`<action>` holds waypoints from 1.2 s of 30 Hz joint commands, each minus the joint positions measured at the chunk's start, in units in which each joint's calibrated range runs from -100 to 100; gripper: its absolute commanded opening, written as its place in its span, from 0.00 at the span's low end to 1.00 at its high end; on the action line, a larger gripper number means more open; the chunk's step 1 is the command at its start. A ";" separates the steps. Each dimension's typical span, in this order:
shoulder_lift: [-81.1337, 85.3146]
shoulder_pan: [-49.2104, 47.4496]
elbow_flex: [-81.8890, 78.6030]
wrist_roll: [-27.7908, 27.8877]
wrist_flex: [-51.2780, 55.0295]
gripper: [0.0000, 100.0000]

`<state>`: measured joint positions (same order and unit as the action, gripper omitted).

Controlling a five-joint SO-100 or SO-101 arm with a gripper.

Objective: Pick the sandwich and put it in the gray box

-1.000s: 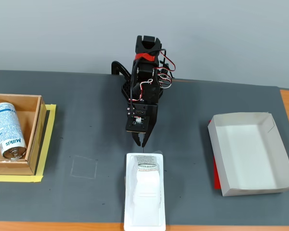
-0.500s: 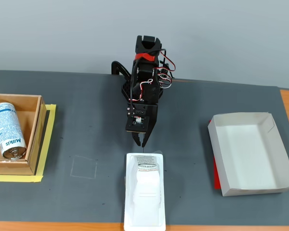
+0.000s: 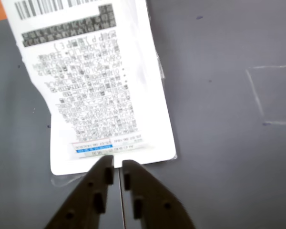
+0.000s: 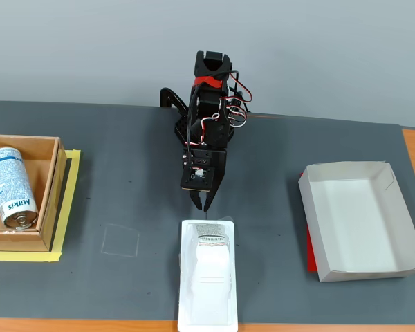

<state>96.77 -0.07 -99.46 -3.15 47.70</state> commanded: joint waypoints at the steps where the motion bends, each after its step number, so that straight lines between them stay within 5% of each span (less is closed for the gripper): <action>1: 0.52 0.04 -0.27 0.10 0.13 0.02; 36: -0.50 -2.35 0.37 0.05 0.13 0.02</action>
<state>96.69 -2.06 -99.46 -3.20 47.79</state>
